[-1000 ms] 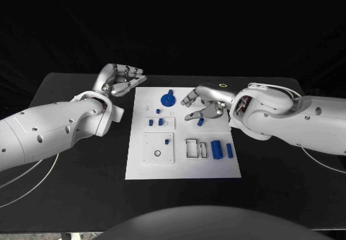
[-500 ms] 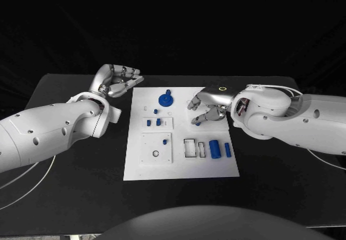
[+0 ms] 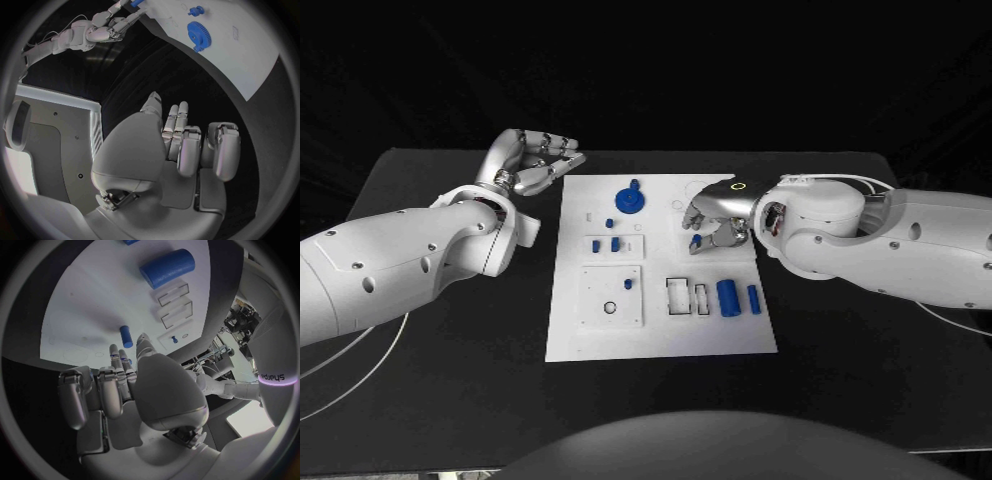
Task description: Assemble the parts on the task board
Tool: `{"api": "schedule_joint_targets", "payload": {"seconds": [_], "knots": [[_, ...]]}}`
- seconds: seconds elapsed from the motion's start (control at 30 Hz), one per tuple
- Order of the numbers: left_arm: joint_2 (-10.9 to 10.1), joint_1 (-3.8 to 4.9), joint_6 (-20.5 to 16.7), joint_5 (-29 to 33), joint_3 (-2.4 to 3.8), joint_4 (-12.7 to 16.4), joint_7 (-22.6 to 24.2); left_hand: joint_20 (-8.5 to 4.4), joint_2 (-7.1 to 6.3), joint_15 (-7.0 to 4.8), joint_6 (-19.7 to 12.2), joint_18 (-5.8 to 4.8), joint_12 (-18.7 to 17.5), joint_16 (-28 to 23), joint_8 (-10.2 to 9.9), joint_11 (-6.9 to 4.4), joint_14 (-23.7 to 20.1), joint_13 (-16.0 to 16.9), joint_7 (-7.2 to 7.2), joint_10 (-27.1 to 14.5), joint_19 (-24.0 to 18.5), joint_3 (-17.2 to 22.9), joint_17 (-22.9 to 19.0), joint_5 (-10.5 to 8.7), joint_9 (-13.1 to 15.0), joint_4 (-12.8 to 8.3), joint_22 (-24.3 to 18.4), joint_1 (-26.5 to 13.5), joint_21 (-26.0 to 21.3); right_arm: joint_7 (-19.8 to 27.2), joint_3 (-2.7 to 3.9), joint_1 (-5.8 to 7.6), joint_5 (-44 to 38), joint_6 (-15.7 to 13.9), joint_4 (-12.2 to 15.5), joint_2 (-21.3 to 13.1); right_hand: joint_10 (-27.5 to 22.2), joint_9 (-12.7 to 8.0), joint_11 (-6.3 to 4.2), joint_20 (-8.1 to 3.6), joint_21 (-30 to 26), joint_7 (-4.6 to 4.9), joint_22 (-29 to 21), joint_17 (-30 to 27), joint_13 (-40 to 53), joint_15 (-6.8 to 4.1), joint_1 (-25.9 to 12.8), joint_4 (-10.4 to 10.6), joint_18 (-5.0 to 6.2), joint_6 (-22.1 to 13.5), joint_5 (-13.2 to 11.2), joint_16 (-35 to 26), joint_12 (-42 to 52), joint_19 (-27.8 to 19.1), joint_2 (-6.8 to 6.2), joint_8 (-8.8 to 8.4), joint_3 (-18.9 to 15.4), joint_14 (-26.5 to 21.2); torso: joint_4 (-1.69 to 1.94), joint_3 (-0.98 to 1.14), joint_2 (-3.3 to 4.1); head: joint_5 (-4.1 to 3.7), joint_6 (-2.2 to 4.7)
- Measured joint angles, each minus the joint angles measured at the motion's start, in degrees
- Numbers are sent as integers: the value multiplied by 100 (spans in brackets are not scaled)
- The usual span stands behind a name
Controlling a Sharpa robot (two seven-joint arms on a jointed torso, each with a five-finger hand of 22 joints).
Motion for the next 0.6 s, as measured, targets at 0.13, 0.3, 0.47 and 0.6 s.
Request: {"api": "schedule_joint_targets", "payload": {"seconds": [0.13, 0.3, 0.47, 0.6], "knots": [[0, 0, 0, -2, 0, 0, 1, 0, 0, 0, 0, 0, 0, 0, 0, 0, 0, 0, 0, 0, 0, 0, 0, 0, 0, 0, 0, 0, 0, -82, 0, -12, -24, 127, -44, 38, 186, 13, -45, 0, 0, -57, 0, 0, 3, -1, 68, -63, 0, 97, 0, 0, 64, 0, 8, 44, 18, 1, 0, 2, -2, -5, 0], [3, 0, 0, -4, 2, -4, 1, 0, 0, 0, 0, 0, 0, 0, 0, 0, 0, 0, 0, 0, 0, 0, 0, 0, 0, 0, 0, 0, 0, -136, 0, -36, -43, 230, -92, 105, 334, 20, -119, 0, 0, -121, -1, 0, 3, -68, 151, -131, 0, 203, 0, 0, 68, 0, 91, 69, 86, 20, 0, 3, -4, -10, 0], [1, 0, 0, -5, 1, -4, 2, 0, 0, 0, 0, -1, 0, 0, 0, 0, 0, 0, 0, 0, 0, 0, 0, 0, 0, 0, 0, 0, 0, -163, 0, -50, -51, 313, -106, 153, 387, 20, -157, -45, 0, -153, -1, -1, -7, -117, 275, -210, 0, 234, 0, 0, 68, 0, 214, 69, 166, 13, 1, 3, -3, -24, 0], [-2, 0, 0, -6, 1, -1, 2, 0, 0, 0, 0, 0, 0, 0, 0, 0, 0, 0, 0, 0, 0, 0, -1, 0, 0, 0, 0, 0, 0, -183, 0, -59, -55, 367, -107, 158, 456, 20, -186, -45, 0, -182, -1, -1, -10, -146, 358, -265, 0, 304, 0, 0, 68, 0, 261, 69, 221, 1, 0, 3, -1, -49, 0]]}}
